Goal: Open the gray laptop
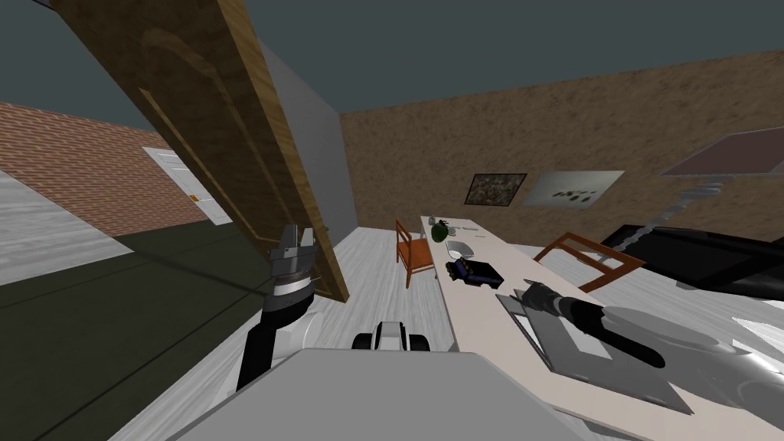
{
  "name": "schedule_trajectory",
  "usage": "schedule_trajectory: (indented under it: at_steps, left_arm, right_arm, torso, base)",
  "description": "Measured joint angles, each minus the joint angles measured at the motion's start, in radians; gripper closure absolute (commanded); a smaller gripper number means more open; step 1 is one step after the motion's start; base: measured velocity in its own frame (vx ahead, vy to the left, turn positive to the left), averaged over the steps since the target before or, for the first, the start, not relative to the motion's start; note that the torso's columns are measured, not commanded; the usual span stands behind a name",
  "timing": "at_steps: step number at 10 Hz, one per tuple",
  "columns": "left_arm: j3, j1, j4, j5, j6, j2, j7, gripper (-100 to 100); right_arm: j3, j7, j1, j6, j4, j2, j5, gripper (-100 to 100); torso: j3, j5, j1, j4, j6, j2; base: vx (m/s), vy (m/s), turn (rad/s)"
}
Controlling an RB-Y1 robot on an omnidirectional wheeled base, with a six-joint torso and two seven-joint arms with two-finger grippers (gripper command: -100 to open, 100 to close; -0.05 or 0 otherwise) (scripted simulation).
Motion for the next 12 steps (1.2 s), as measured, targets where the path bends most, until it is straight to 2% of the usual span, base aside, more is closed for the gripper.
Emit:
schedule_trajectory:
  at_steps: [3, 5, 6, 7, 10, 11, 12]
  left_arm:
    - [0.0, 0.0, 0.0, 0.0, 0.0, 0.0, 0.0, 0]
    - [0.0, 0.0, 0.0, 0.0, 0.0, 0.0, 0.0, 0]
    - [0.0, 0.0, 0.0, 0.0, 0.0, 0.0, 0.0, 0]
    - [0.0, 0.0, 0.0, 0.0, 0.0, 0.0, 0.0, 0]
    - [0.0, 0.0, 0.0, 0.0, 0.0, 0.0, 0.0, 0]
    - [0.0, 0.0, 0.0, 0.0, 0.0, 0.0, 0.0, 0]
    - [0.0, 0.0, 0.0, 0.0, 0.0, 0.0, 0.0, 0]
  right_arm:
    - [0.015, -0.033, 0.017, -0.046, 0.047, -0.018, -0.016, -100]
    - [0.017, -0.061, 0.051, -0.077, 0.064, -0.044, -0.036, -100]
    - [0.02, -0.064, 0.051, -0.094, 0.087, -0.041, -0.039, -100]
    - [0.021, -0.064, 0.05, -0.098, 0.091, -0.041, -0.039, -100]
    - [0.018, -0.051, 0.06, -0.069, 0.085, -0.01, -0.037, -100]
    - [0.015, -0.06, 0.071, -0.067, 0.067, -0.028, -0.041, -100]
    - [0.018, -0.071, 0.062, -0.083, 0.075, -0.049, -0.044, -100]
  torso:
    - [-0.001, 0.0, 0.0, 0.0, 0.0, -0.001]
    - [-0.001, 0.0, 0.001, 0.0, 0.0, -0.002]
    - [-0.001, 0.0, 0.0, 0.0, 0.0, -0.001]
    - [0.0, 0.0, 0.0, 0.0, 0.0, 0.0]
    - [-0.001, 0.0, 0.001, 0.0, 0.0, -0.001]
    - [0.0, 0.001, 0.003, 0.0, 0.0, 0.0]
    - [0.0, 0.001, 0.003, 0.0, 0.0, 0.0]
  base:
    - [0.02, 0.008, 0.04]
    - [0.031, 0.008, 0.041]
    - [0.012, 0.001, 0.003]
    - [0.036, -0.03, 0.103]
    - [0.03, -0.023, 0.011]
    - [0.019, 0.028, -0.102]
    - [0.016, 0.036, -0.054]
